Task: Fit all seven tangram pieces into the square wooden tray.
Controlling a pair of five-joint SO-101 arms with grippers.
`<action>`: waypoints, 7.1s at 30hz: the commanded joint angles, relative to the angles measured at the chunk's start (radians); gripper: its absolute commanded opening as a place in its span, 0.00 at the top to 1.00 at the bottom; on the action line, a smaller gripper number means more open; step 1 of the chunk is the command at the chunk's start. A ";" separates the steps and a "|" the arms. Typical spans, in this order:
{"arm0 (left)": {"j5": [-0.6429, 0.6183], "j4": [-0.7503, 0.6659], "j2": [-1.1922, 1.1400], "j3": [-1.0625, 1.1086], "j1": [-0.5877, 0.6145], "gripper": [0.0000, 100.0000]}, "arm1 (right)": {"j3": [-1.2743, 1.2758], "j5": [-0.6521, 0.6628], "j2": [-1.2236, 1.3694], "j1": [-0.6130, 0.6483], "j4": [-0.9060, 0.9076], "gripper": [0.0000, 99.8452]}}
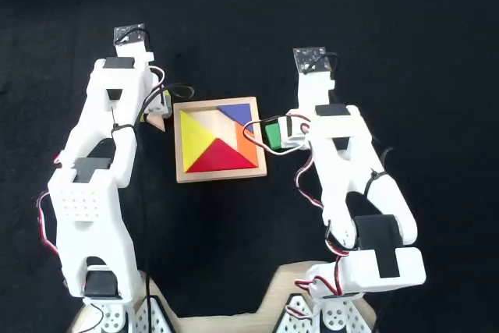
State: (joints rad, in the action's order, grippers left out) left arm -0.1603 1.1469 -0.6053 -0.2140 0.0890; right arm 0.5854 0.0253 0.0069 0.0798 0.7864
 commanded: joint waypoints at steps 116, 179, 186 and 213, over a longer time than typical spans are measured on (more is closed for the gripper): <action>0.006 -0.235 0.104 0.140 -0.346 0.92 | -0.044 -0.055 -0.039 -0.195 -0.072 0.95; -0.077 -0.888 1.191 1.369 0.068 0.80 | -0.409 1.327 0.139 0.095 0.404 0.77; -0.086 -0.893 1.099 1.299 0.148 0.80 | -0.541 1.338 0.320 0.106 0.428 0.77; -0.089 -0.766 0.832 1.073 0.145 0.81 | -1.040 1.378 0.621 0.035 0.753 0.78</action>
State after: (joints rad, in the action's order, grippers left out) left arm -0.2432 0.3798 0.2202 0.9106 0.2240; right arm -0.3690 1.3940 0.6452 0.1550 1.5044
